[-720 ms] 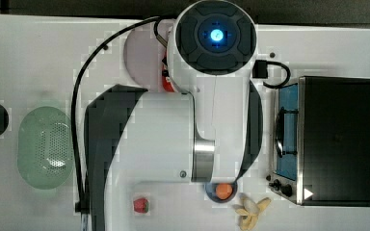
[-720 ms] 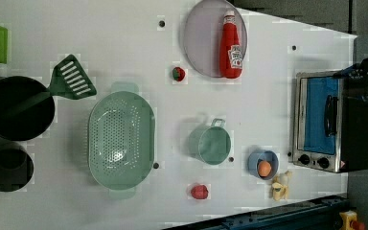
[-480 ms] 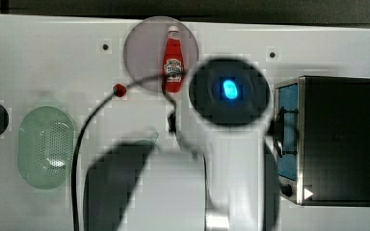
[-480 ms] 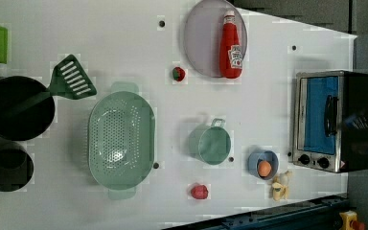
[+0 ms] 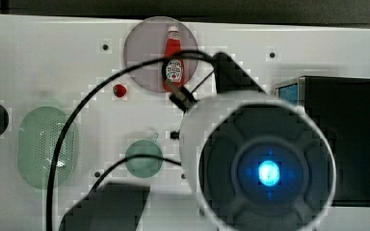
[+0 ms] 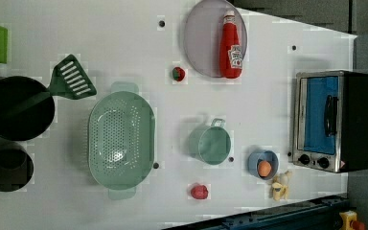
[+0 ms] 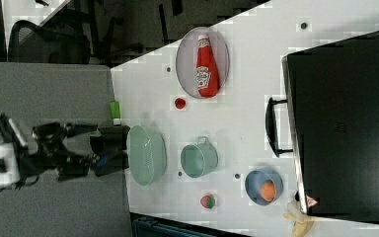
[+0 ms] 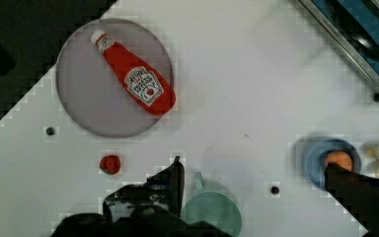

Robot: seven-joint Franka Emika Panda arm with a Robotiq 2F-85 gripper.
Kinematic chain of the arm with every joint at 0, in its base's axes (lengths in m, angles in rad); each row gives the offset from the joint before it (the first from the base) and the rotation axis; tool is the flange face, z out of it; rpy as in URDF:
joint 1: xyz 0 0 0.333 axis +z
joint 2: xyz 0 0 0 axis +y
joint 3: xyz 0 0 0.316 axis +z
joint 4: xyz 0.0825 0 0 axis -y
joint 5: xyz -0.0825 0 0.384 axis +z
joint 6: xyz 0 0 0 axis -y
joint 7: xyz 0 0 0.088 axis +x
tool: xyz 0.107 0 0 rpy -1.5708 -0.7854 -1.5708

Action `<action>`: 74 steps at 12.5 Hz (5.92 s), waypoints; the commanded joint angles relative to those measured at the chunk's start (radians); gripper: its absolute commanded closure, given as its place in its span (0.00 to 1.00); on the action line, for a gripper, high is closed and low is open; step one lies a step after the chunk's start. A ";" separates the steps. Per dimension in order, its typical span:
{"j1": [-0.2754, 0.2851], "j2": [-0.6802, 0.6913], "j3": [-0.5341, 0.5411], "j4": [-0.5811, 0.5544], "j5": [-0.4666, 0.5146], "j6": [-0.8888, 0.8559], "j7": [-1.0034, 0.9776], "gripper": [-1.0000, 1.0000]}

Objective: Pick ketchup from plate and place it on table.

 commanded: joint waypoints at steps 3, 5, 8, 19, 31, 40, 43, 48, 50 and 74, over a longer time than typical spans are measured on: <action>0.004 0.271 0.057 -0.050 0.008 0.125 -0.075 0.00; 0.007 0.352 0.071 -0.040 0.008 0.202 -0.166 0.00; 0.007 0.471 0.074 -0.016 0.008 0.329 -0.358 0.00; 0.019 0.861 0.075 0.219 -0.048 0.477 -0.623 0.00; 0.044 1.096 0.077 0.348 -0.094 0.715 -0.682 0.00; 0.047 1.063 0.074 0.362 -0.085 0.710 -0.648 0.40; 0.046 0.965 0.082 0.377 -0.079 0.655 -0.612 0.40; 0.022 0.736 0.076 0.375 0.047 0.312 -0.605 0.40; 0.008 0.658 0.059 0.362 0.049 0.227 -0.577 0.40; -0.012 0.488 -0.060 -0.398 0.048 0.592 -0.550 0.40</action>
